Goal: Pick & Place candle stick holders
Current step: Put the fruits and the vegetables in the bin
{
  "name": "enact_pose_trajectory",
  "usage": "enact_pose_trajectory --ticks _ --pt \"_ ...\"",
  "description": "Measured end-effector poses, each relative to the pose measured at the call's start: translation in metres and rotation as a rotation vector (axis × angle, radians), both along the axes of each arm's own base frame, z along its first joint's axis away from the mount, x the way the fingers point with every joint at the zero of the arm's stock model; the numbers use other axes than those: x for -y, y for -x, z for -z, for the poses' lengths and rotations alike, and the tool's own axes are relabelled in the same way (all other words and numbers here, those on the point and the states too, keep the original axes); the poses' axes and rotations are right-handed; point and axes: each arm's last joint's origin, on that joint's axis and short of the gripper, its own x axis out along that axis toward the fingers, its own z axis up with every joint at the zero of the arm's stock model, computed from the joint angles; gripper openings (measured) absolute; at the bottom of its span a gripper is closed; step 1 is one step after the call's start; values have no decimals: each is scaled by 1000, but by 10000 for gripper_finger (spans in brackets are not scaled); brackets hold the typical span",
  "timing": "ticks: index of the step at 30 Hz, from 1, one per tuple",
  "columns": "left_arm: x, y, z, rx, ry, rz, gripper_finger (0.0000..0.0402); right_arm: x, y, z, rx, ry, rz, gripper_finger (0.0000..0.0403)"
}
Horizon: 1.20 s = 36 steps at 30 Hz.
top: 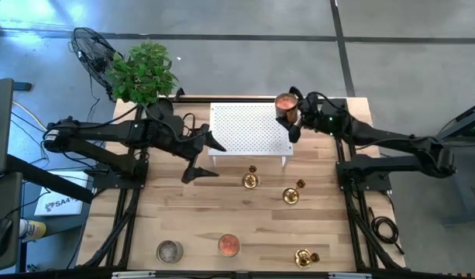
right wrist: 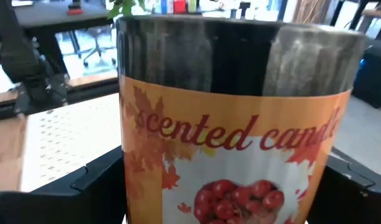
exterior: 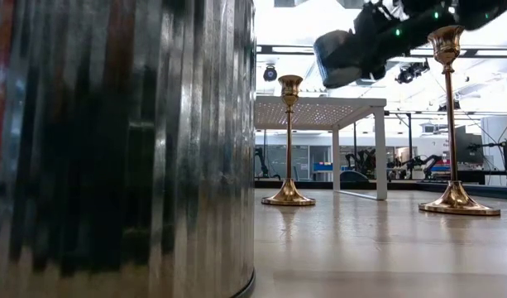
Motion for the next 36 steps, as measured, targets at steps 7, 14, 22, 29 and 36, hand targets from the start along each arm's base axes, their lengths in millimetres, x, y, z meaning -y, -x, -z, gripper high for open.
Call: enact_pose_trajectory --ticks 7,14,22,29,36 --pt "0 -3 7 19 -2 -6 395 6 3 30 41 4 2 352" --pt "0 -5 12 43 -2 -6 395 11 -7 44 71 25 -9 352" --pt "0 -5 12 39 19 -13 395 24 -21 62 36 61 63 352" --pt "0 -5 12 38 22 -13 395 31 -22 66 49 49 88 352" --pt "0 -5 12 38 22 -13 395 31 -21 68 42 14 67 352"
